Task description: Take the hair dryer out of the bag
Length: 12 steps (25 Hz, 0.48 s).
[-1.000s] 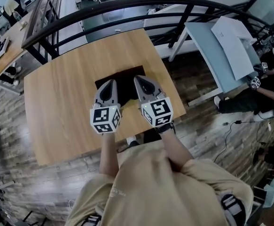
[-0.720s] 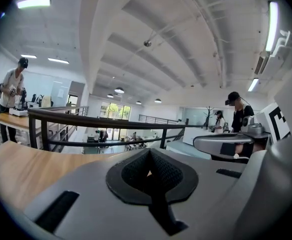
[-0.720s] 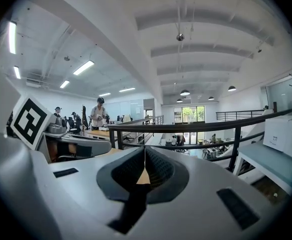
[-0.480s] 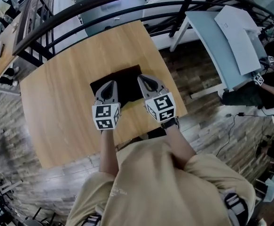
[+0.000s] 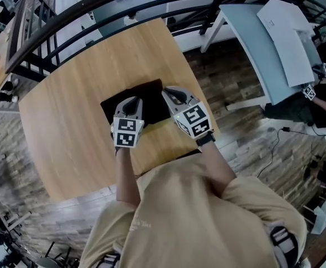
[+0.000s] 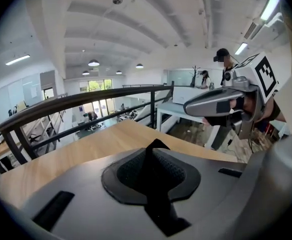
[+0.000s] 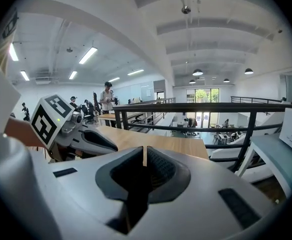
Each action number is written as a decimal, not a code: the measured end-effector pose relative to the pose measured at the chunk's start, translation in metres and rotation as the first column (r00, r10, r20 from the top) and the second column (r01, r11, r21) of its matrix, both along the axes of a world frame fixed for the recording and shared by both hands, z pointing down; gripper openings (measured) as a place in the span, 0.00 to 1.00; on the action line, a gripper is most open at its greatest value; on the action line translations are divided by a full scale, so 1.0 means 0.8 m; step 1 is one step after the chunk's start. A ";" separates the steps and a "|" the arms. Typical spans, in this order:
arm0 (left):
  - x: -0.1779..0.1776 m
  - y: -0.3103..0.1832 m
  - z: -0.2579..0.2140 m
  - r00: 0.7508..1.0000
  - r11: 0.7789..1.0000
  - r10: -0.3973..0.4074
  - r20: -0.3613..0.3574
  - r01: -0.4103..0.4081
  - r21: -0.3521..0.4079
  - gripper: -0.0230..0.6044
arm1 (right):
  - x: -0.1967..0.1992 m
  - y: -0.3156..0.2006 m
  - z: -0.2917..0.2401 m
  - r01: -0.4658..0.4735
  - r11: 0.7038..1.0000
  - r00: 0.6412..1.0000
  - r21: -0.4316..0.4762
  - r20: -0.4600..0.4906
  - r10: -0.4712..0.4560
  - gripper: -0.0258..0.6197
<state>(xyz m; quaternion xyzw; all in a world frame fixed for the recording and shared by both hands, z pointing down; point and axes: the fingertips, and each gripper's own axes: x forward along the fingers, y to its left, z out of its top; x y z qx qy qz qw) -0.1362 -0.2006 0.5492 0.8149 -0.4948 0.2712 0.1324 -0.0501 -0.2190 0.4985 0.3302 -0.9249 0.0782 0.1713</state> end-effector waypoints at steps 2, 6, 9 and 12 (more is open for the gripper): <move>0.002 -0.006 0.011 0.999 0.999 0.024 0.023 -0.024 -0.025 0.14 | 0.000 -0.007 0.005 0.018 1.000 1.000 -0.011 -0.002 -0.018 0.06; 0.007 -0.010 0.045 0.994 0.992 0.087 0.065 -0.080 -0.095 0.23 | -0.002 -0.014 0.021 0.050 0.998 0.999 -0.034 -0.017 -0.050 0.06; 0.011 -0.010 0.072 0.989 0.981 0.125 0.082 -0.111 -0.157 0.30 | -0.005 -0.019 0.033 0.070 0.996 0.997 -0.047 -0.030 -0.071 0.06; 0.012 -0.012 0.090 0.990 0.974 0.122 0.077 -0.104 -0.200 0.30 | -0.005 -0.022 0.043 0.080 0.995 0.996 -0.062 -0.042 -0.083 0.06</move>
